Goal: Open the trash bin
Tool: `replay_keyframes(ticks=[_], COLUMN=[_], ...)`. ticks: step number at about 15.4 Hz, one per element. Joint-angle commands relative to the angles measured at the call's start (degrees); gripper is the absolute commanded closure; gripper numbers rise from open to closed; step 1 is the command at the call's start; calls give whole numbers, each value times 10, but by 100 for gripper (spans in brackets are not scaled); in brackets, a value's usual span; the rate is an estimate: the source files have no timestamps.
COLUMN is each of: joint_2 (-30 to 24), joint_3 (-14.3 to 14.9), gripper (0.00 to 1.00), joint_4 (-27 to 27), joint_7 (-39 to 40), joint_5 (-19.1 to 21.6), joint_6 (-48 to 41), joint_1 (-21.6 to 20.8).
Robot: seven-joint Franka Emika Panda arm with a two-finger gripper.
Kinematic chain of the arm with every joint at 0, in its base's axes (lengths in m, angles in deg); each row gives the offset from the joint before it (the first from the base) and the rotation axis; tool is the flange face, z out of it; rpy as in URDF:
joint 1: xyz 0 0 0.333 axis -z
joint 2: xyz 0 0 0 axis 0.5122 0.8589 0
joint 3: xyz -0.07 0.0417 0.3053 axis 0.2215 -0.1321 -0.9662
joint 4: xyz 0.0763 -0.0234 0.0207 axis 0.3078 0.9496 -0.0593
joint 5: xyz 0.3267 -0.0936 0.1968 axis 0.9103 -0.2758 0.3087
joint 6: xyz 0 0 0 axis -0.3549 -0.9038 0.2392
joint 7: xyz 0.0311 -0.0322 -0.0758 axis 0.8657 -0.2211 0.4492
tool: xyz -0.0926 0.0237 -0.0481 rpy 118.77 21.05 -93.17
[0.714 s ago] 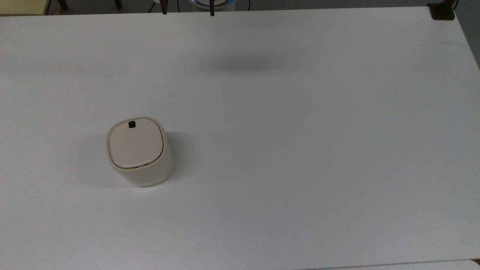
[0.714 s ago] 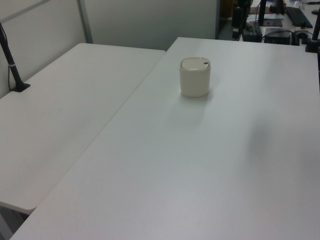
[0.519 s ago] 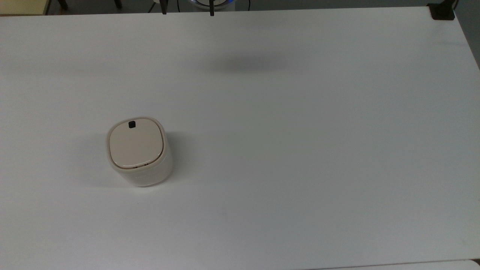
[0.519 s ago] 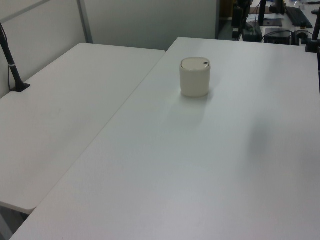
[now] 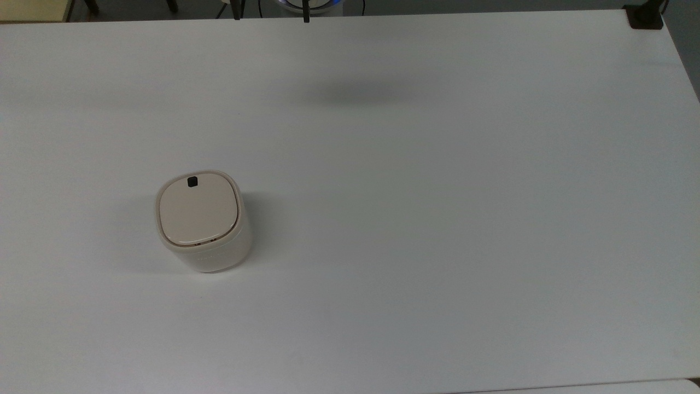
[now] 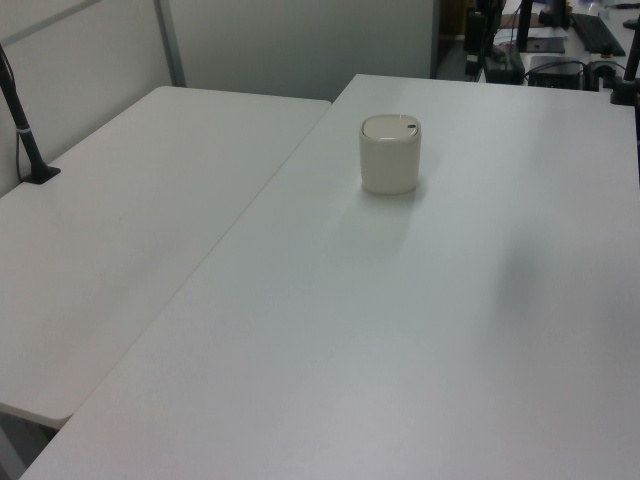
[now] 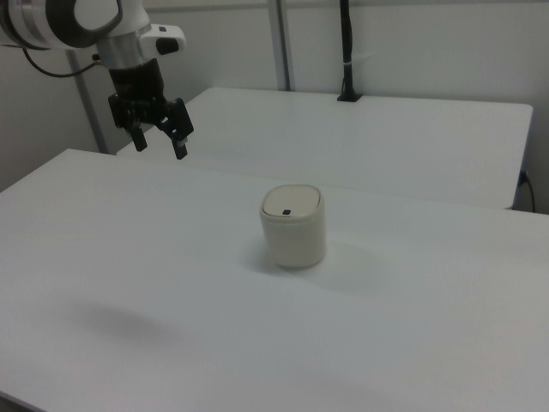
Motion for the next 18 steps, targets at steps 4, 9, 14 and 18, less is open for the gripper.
replay_keyframes(ticks=[4, 9, 14, 18], joint_2=[-16, -15, -13, -10], joint_3=[-5, -5, -3, -3], gripper=[0, 0, 0, 38], joint_4=[20, 20, 20, 20], joint_7=[8, 19, 81, 92], joint_5=[-2, -2, -2, 0], joint_6=[16, 13, 11, 17], joint_1=[5, 6, 8, 23])
